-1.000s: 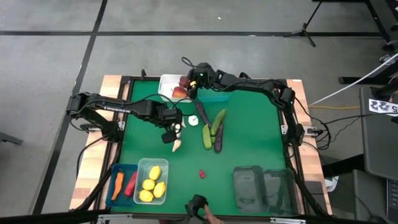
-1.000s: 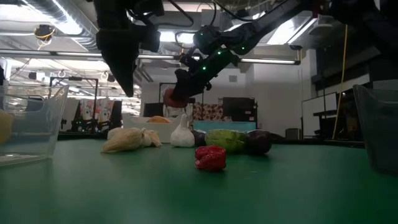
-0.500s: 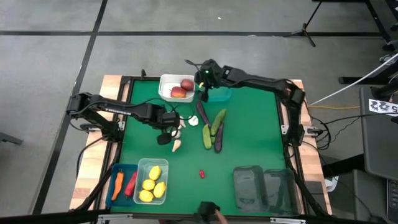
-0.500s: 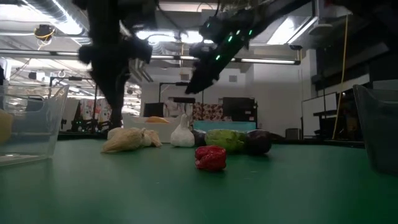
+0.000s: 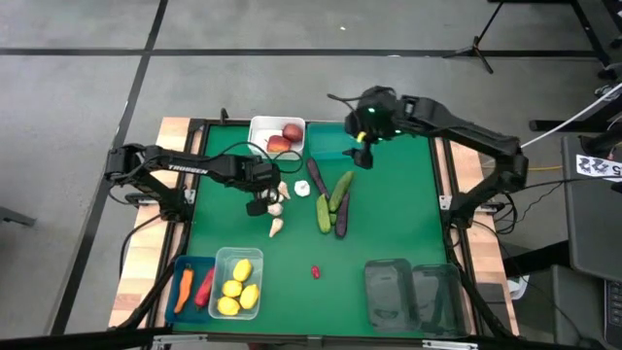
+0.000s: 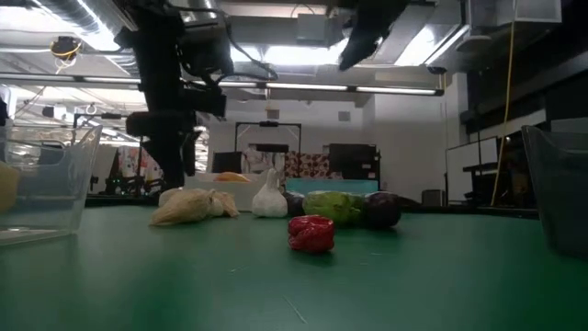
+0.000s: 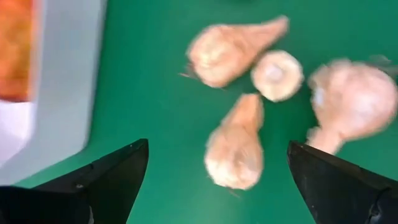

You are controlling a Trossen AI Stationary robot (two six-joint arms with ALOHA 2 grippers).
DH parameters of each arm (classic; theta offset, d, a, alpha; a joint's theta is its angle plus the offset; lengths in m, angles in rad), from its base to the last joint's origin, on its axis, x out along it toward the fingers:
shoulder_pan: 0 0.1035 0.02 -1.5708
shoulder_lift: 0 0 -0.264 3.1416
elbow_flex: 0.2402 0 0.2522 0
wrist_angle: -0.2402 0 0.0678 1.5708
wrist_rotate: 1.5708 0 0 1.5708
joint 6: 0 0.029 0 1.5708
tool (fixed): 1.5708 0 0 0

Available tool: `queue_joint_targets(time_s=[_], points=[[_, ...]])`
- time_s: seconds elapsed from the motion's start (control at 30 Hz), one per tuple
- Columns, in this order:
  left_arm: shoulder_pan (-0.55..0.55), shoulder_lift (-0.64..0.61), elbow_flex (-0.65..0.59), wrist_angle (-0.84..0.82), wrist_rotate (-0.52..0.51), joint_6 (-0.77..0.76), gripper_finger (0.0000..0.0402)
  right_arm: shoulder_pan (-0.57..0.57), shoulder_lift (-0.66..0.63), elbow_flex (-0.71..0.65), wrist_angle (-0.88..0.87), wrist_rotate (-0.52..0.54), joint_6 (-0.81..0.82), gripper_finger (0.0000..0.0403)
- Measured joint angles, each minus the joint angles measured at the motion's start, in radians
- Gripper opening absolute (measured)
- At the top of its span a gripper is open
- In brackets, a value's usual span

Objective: Sort produce into baskets
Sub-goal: Put the white garlic into the green bin

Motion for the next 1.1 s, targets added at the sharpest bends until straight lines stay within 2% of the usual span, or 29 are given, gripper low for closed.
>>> queue_joint_targets(time_s=[0.1,0.23,0.57,0.8,1.1], points=[[0.03,0.011,0.0,0.008,0.086,0.039,0.0379,0.034,-0.052,0.0,-0.056,0.027,0.027,0.036],[0.065,0.044,0.0,0.055,0.139,0.075,0.0379,0.09,-0.1,0.0,-0.124,0.078,0.063,0.036],[0.111,0.115,0.0,0.012,0.138,0.11,0.0373,0.252,-0.137,-0.001,-0.37,0.098,0.204,0.0359],[0.109,0.114,0.0,0.003,0.134,0.127,0.0298,0.366,-0.139,-0.028,-0.426,0.18,0.303,0.036],[0.109,0.114,0.0,-0.005,0.133,0.111,0.0192,0.479,-0.182,-0.124,-0.439,0.212,0.442,0.0359]])
